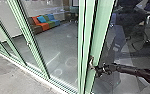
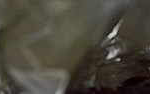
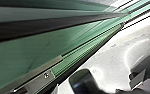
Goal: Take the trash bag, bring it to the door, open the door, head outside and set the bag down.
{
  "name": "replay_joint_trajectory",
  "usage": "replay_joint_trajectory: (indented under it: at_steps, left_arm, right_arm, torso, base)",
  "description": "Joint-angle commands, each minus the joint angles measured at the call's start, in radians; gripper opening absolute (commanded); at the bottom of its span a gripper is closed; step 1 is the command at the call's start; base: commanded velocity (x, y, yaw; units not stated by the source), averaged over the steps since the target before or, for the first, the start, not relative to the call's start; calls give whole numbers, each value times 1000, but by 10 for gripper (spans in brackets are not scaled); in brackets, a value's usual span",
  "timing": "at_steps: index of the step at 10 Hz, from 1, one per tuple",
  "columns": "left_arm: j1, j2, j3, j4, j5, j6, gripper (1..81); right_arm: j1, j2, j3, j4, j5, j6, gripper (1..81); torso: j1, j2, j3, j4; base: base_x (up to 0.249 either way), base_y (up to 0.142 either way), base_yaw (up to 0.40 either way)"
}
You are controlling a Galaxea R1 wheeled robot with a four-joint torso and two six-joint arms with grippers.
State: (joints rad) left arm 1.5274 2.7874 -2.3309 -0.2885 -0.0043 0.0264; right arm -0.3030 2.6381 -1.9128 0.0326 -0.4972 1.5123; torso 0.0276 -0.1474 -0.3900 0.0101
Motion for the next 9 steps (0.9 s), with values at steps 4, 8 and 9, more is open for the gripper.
replay_joint_trajectory:
  at_steps: [4, 8, 9]
  left_arm:
    - [-3, 3, -12, -4, 90, 6, 10]
    - [-2, 5, -12, -3, 90, 6, 10]
    - [-3, 5, -13, -3, 90, 6, 10]
  right_arm:
    - [204, -133, -18, 35, -47, 65, 811]
    - [233, -137, -12, 40, -50, 65, 811]
    - [235, -142, -6, 40, -50, 65, 811]
  torso:
    - [1, 1, -1, 0]
    - [1, 1, -2, 0]
    - [2, 2, -3, 0]
  base:
    - [0, 0, 0]
    - [16, 0, 0]
    - [91, 0, 0]
